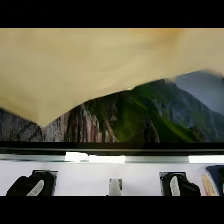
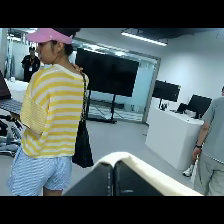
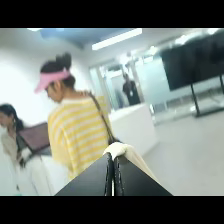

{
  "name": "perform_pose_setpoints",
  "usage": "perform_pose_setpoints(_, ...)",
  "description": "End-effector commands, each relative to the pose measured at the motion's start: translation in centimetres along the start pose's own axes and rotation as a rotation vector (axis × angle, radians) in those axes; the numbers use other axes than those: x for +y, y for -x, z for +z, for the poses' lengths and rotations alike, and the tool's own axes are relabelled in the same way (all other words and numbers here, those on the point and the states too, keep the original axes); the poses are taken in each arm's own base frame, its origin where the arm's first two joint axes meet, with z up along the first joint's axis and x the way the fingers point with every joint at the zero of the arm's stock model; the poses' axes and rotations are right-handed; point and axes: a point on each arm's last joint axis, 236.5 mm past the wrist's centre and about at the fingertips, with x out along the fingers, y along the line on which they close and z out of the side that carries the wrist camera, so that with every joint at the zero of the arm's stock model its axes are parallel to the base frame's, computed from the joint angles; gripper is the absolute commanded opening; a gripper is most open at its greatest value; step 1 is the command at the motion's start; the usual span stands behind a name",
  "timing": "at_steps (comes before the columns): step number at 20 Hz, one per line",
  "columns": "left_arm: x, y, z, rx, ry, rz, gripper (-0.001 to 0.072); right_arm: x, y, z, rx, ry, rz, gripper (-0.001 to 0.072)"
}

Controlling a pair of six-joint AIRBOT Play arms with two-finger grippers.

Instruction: Fold the shirts.

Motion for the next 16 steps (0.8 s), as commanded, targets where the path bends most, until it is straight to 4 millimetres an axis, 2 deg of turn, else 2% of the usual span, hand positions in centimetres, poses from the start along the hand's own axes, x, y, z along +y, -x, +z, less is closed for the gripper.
perform_pose_setpoints(1, 0.0, 1.3, 1.5, -0.025, -0.052, 0.017, 0.0026, 2.0, 2.9, 3.5, -0.115, -0.041, 0.008, 0.0017)
perform_pose_setpoints(3, 0.6, 1.1, 0.7, 0.008, -0.09, 0.038, 0.0026, 1.6, 2.5, 3.2, -0.101, -0.036, -0.002, 0.0017)
perform_pose_setpoints(5, 2.7, 0.5, -1.2, 0.088, -0.139, 0.115, 0.0026, 0.0, 1.7, 1.8, -0.051, 0.006, -0.05, 0.0017)
perform_pose_setpoints(6, 4.1, 0.0, -3.1, 0.161, -0.157, 0.16, 0.0027, -1.4, 0.9, 0.3, 0.009, 0.031, -0.091, 0.0017)
perform_pose_setpoints(7, 5.4, -0.8, -5.6, 0.249, -0.165, 0.196, 0.0027, -3.5, -0.1, -2.4, 0.112, 0.047, -0.138, 0.0017)
perform_pose_setpoints(9, 7.6, -2.6, -12.6, 0.465, -0.156, 0.236, 0.0028, -8.2, -2.1, -9.9, 0.383, 0.024, -0.221, 0.0018)
perform_pose_setpoints(11, 9.7, -4.4, -21.3, 0.696, -0.13, 0.255, 0.0028, -12.3, -3.0, -18.8, 0.695, -0.068, -0.271, 0.0018)
perform_pose_setpoints(13, 11.5, -5.2, -31.2, 0.926, -0.084, 0.269, 0.0028, -16.3, -2.8, -27.2, 0.973, -0.17, -0.32, 0.0017)
perform_pose_setpoints(15, 13.5, -5.6, -39.7, 1.095, -0.065, 0.286, 0.0028, -20.2, -3.1, -33.8, 1.123, -0.27, -0.375, 0.0017)
perform_pose_setpoints(16, 14.2, -5.9, -42.9, 1.15, -0.059, 0.292, 0.0028, -21.8, -3.5, -36.7, 1.167, -0.337, -0.404, 0.0017)
